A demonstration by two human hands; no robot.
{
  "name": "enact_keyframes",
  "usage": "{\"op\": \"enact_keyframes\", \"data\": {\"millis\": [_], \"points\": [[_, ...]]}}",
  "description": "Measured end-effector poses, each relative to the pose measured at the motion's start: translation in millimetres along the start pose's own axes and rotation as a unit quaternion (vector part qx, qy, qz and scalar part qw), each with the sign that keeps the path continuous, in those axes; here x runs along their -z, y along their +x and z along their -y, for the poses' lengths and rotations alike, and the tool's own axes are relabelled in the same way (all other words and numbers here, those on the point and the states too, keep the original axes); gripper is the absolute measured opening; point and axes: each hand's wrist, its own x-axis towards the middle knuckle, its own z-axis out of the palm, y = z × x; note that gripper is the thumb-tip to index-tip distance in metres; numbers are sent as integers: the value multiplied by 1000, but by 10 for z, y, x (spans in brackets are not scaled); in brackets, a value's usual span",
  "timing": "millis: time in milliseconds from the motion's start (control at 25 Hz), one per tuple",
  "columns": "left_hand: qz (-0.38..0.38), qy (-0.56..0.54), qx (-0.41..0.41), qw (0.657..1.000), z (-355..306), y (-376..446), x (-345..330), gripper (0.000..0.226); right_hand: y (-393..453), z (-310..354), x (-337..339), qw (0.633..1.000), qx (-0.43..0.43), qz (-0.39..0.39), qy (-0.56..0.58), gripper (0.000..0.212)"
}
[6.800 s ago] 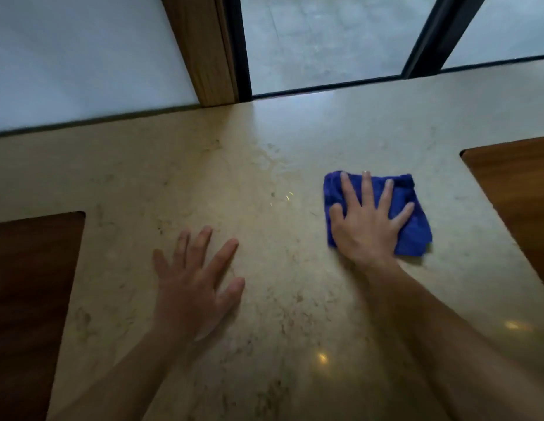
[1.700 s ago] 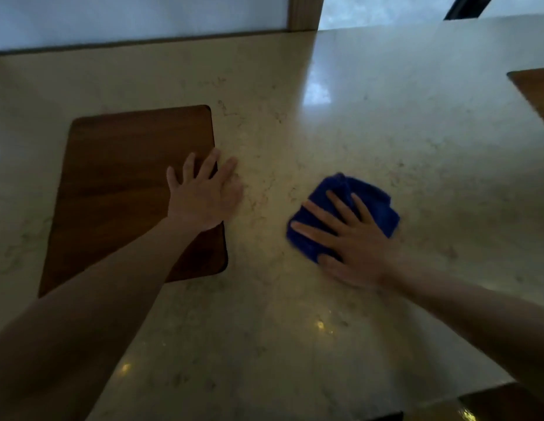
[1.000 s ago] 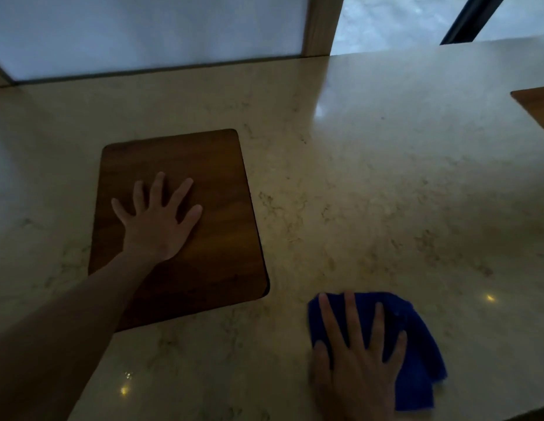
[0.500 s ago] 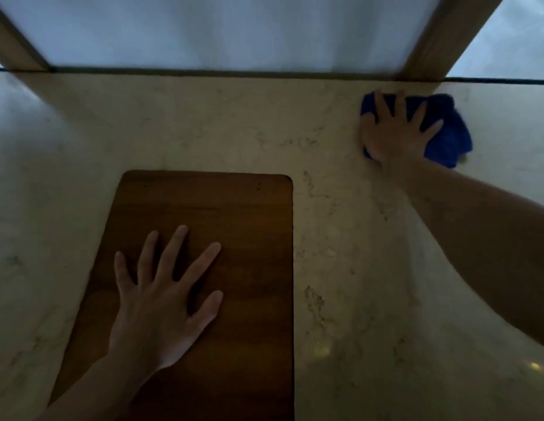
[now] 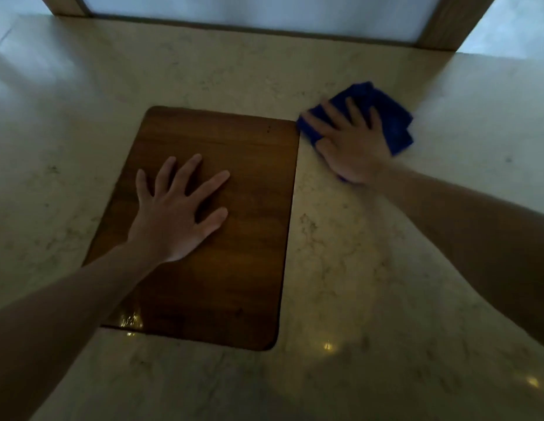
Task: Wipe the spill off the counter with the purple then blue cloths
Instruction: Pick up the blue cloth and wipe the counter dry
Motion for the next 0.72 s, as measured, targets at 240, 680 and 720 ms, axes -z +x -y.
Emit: {"op": "enact_keyframes", "data": {"millis": [240, 680, 720], "points": [[-31, -70, 51, 996, -337, -628, 20, 61, -2265, 943, -331, 996, 77, 37, 17, 53], [-20, -129, -119, 984, -1283, -3511, -489, 48, -4875, 1725, -702, 993, 54, 104, 19, 56], [-14, -124, -104, 987, -1356, -3659, -466, 50, -4955, 1742, -657, 994, 43, 99, 24, 58]]}}
